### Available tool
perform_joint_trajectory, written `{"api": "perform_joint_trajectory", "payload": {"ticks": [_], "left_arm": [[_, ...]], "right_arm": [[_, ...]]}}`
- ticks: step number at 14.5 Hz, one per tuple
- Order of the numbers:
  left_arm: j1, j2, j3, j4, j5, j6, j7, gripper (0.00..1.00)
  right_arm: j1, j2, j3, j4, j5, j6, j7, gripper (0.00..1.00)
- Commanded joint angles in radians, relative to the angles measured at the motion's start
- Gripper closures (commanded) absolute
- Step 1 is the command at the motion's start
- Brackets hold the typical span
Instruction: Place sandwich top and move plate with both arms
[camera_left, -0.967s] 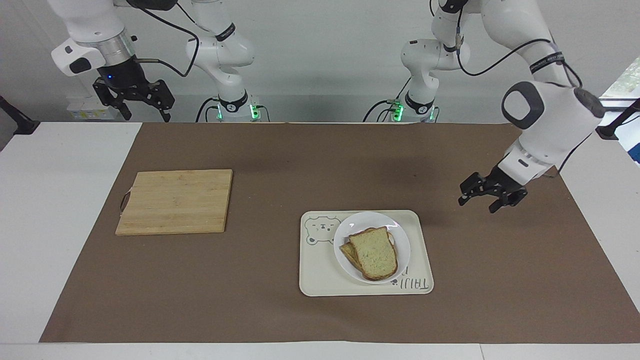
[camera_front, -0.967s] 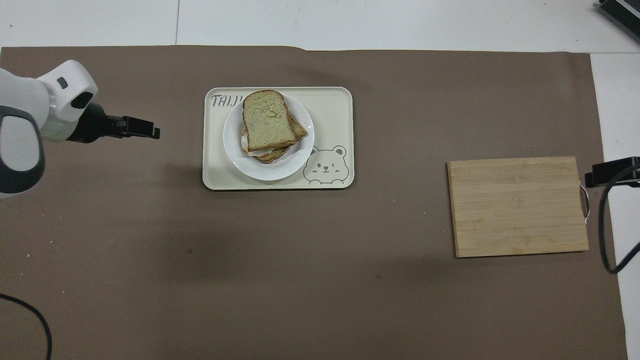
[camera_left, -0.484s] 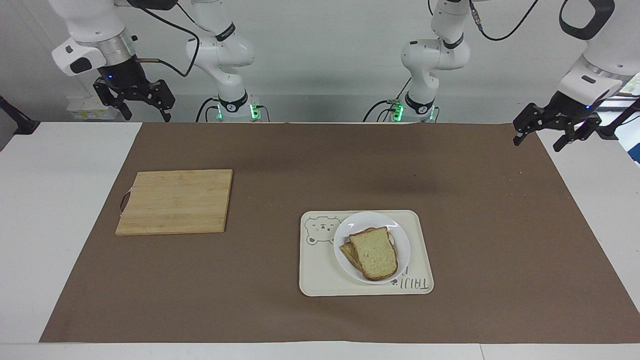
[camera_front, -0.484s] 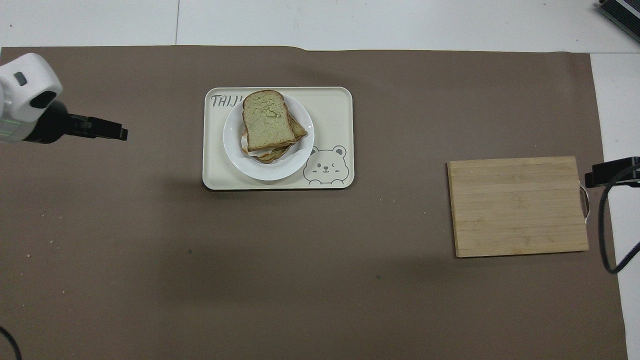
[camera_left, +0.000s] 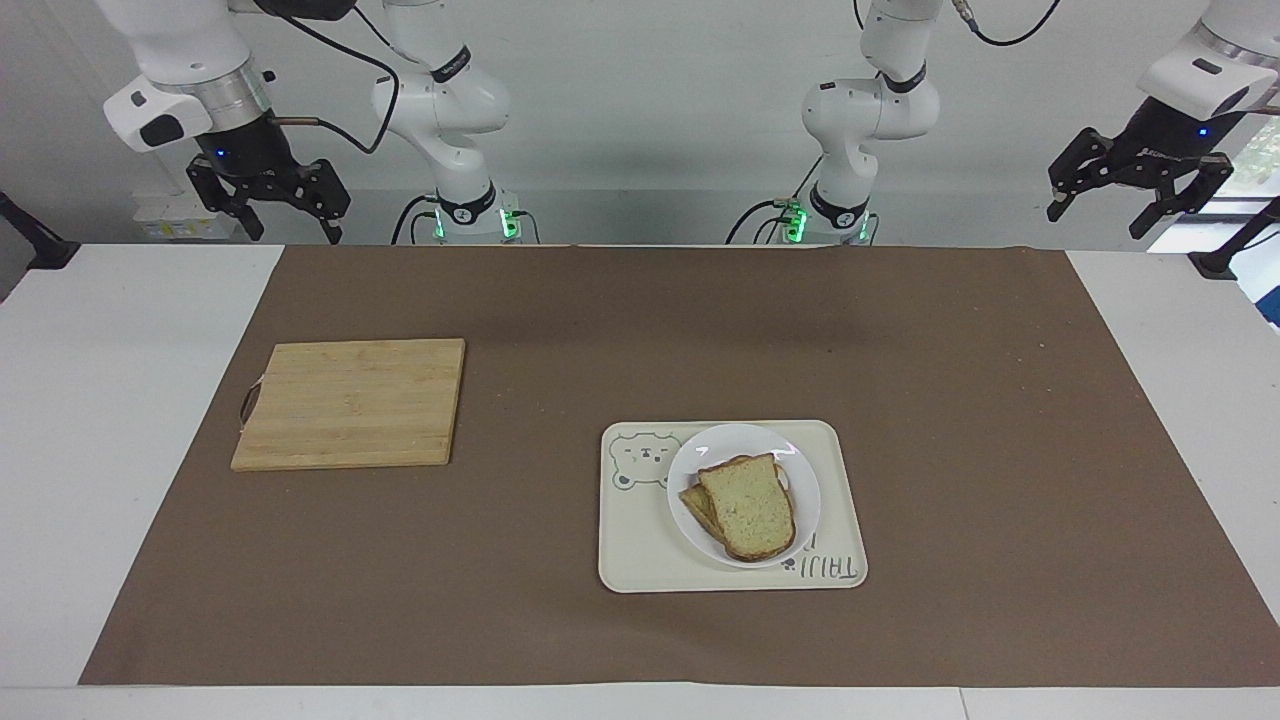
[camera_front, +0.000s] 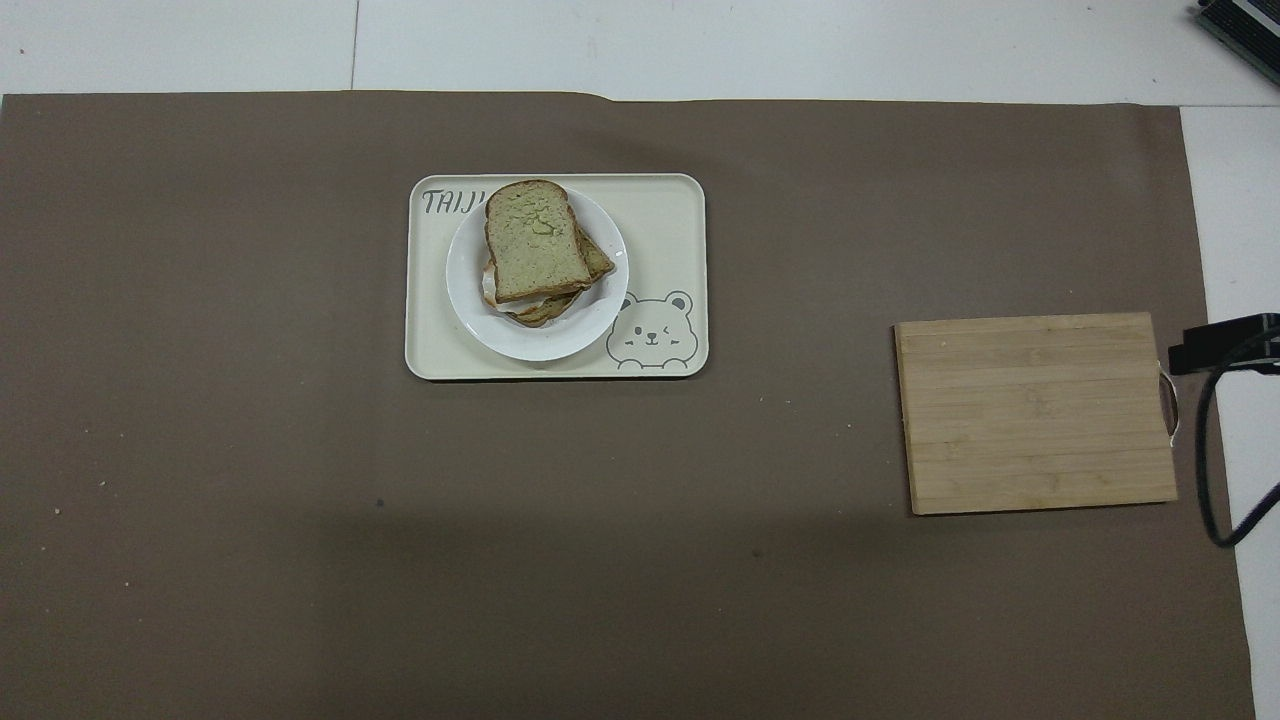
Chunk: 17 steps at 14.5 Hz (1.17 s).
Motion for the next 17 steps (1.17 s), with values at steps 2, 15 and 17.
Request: {"api": "perform_joint_trajectory", "payload": {"ticks": [2, 15, 17], "left_arm": [[-0.007, -0.015, -0.012, -0.031, 0.06, 0.013, 0.011, 0.0], [-0.019, -0.025, -0.029, -0.037, 0.067, -0.001, -0.19, 0.0], [-0.014, -0.025, -0.028, -0.037, 0.067, -0.003, -0.19, 0.0]], "right_arm": [[-0.009, -0.004, 0.005, 0.005, 0.004, -0.007, -0.027, 0.0], [0.069, -0.004, -0.067, 0.003, 0.004, -0.004, -0.034, 0.0], [0.057, -0.004, -0.064, 0.002, 0.004, -0.004, -0.036, 0.0]]}}
